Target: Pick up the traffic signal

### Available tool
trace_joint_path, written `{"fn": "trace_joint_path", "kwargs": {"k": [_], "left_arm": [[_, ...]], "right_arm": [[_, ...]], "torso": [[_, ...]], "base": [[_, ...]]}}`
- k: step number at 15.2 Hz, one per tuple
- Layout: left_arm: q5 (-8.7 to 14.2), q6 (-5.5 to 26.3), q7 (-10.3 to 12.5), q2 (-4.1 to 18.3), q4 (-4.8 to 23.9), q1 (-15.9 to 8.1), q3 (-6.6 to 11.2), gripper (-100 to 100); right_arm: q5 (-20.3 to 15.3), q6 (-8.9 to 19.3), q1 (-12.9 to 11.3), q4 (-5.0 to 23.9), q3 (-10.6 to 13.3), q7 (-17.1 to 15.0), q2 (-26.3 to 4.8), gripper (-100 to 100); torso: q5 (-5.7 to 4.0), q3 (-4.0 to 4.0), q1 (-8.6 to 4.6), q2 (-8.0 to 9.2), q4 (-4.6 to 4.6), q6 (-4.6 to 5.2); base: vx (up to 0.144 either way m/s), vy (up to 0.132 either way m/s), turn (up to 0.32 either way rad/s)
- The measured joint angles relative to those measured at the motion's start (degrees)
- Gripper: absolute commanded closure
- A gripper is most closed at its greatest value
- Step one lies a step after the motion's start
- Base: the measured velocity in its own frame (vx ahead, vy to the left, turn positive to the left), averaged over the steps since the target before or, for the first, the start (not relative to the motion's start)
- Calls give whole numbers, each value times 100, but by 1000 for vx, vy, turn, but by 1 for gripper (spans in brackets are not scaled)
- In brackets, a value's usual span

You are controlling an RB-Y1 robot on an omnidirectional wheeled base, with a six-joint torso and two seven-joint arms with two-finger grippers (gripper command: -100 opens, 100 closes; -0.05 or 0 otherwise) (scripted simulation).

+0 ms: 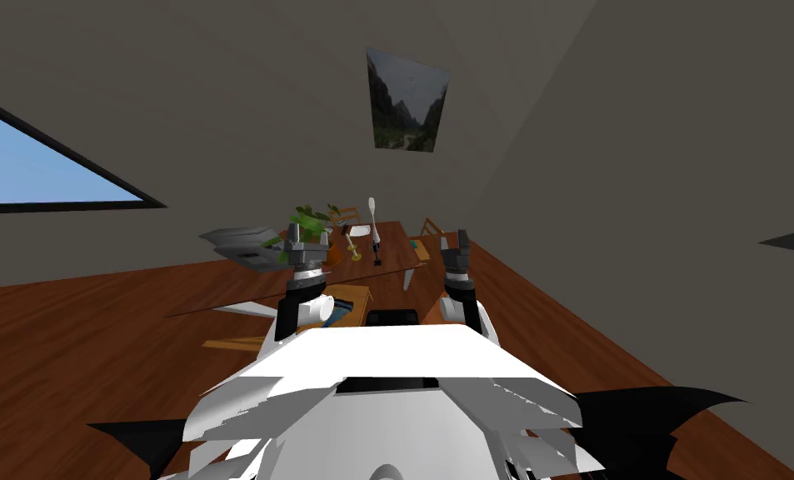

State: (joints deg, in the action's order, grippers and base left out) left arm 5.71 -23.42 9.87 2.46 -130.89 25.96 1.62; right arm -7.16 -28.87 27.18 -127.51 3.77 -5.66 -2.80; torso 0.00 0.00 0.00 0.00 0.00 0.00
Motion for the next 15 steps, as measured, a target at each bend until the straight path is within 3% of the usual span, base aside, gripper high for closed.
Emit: {"fn": "trace_joint_path", "kwargs": {"k": [8,15], "left_arm": [[579,192,535,494,682,-160,20,-100],[1118,333,1060,619,1392,-322,14,-100]], "right_arm": [[0,0,1,0,1,0,1,0],[0,0,1,0,1,0,1,0]], "torso": [[-10,-10,-49,-18,-4,0],[-9,-11,-41,-18,-4,0]], "base": [[34,-97,47],[36,-91,44]]}}
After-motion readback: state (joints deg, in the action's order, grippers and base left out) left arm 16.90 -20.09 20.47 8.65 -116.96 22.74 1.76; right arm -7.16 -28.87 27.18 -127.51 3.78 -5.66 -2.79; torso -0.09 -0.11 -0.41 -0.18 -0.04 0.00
